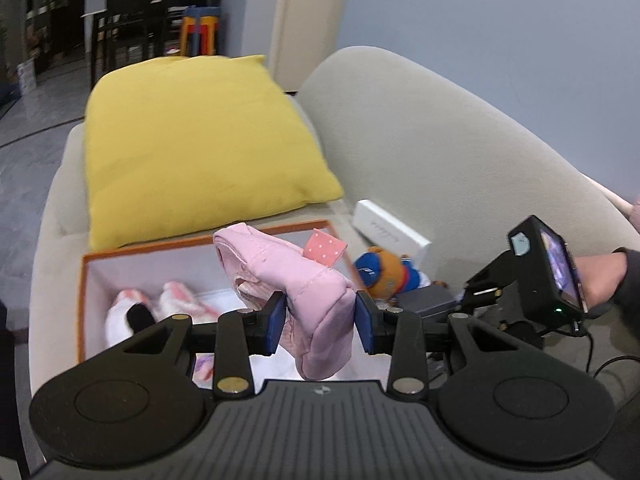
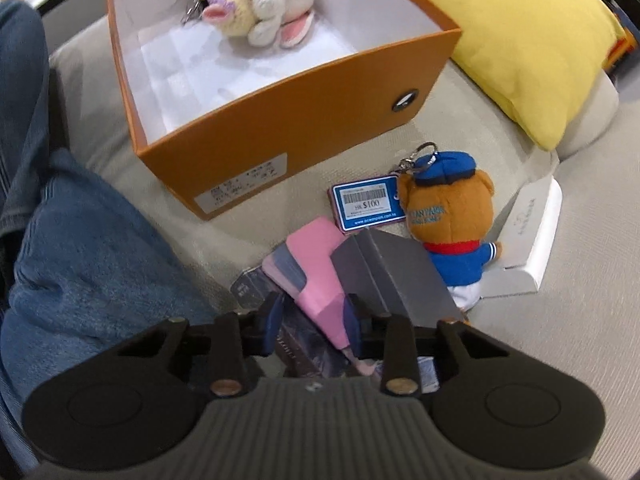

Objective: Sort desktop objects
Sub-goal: 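Carry the pink pouch into the orange box with the left tool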

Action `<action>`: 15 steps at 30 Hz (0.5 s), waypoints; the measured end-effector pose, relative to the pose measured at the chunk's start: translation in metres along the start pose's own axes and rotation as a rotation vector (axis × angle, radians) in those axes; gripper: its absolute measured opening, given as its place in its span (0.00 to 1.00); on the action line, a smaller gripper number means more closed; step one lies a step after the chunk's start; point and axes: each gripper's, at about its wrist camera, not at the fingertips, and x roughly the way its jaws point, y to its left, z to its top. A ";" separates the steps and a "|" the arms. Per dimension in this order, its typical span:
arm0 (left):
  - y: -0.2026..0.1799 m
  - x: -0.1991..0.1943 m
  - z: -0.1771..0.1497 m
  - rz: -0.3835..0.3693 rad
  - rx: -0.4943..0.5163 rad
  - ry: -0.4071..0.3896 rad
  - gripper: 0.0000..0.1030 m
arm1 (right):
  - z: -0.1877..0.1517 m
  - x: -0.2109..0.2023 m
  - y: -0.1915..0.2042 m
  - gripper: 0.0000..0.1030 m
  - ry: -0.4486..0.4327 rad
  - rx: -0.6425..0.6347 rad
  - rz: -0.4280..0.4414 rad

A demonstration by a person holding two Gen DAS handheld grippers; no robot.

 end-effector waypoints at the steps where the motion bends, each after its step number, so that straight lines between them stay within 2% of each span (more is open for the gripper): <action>1: 0.004 -0.001 0.000 0.008 -0.012 -0.001 0.41 | 0.002 0.001 0.003 0.29 0.014 -0.030 -0.007; 7: 0.030 -0.005 -0.008 0.016 -0.057 0.004 0.41 | 0.020 0.016 0.013 0.29 0.132 -0.202 -0.008; 8: 0.031 -0.007 -0.010 0.014 -0.060 0.005 0.41 | 0.023 0.019 0.016 0.30 0.151 -0.232 -0.016; 10: 0.034 -0.013 -0.016 0.010 -0.068 0.005 0.41 | 0.029 0.029 0.023 0.39 0.180 -0.283 -0.082; 13: 0.039 -0.012 -0.022 0.005 -0.077 0.008 0.41 | 0.032 0.040 0.030 0.31 0.199 -0.332 -0.118; 15: 0.040 -0.012 -0.024 0.003 -0.070 0.011 0.41 | 0.033 0.045 0.032 0.30 0.204 -0.328 -0.125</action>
